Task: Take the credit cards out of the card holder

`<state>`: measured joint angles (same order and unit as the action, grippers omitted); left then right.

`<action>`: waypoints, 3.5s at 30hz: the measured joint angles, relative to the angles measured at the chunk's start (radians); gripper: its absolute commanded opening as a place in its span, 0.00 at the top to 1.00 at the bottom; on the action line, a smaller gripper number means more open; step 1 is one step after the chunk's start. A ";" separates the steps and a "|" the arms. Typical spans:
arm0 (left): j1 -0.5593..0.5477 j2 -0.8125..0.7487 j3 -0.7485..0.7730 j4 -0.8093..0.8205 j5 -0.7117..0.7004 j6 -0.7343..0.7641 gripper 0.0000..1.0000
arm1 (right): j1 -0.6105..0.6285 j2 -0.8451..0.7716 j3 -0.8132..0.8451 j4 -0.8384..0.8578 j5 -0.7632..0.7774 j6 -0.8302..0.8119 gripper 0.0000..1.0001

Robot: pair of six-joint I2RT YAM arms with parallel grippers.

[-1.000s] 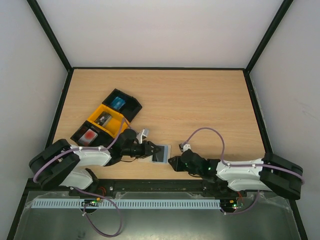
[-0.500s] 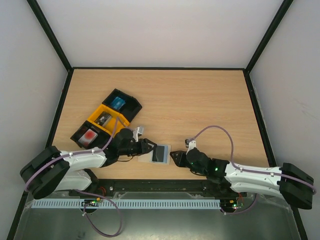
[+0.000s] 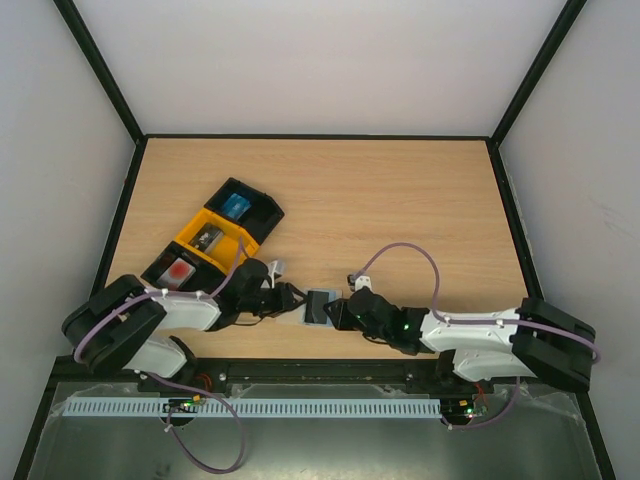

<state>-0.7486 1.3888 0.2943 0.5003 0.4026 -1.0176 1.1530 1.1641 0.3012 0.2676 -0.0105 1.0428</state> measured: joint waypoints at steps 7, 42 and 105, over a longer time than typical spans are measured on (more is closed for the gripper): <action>0.008 0.076 0.001 0.079 0.039 0.001 0.60 | 0.000 0.077 0.064 -0.005 -0.008 -0.045 0.81; 0.008 0.173 -0.014 0.289 0.122 -0.083 0.97 | 0.000 0.188 -0.025 0.161 -0.022 0.013 0.83; 0.141 -0.471 -0.076 -0.135 0.080 -0.091 0.97 | 0.150 -0.179 -0.091 0.226 0.091 -0.725 0.61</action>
<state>-0.6079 0.9180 0.2184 0.3656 0.4828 -1.1084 1.3033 0.9852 0.2100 0.4938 0.0803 0.3180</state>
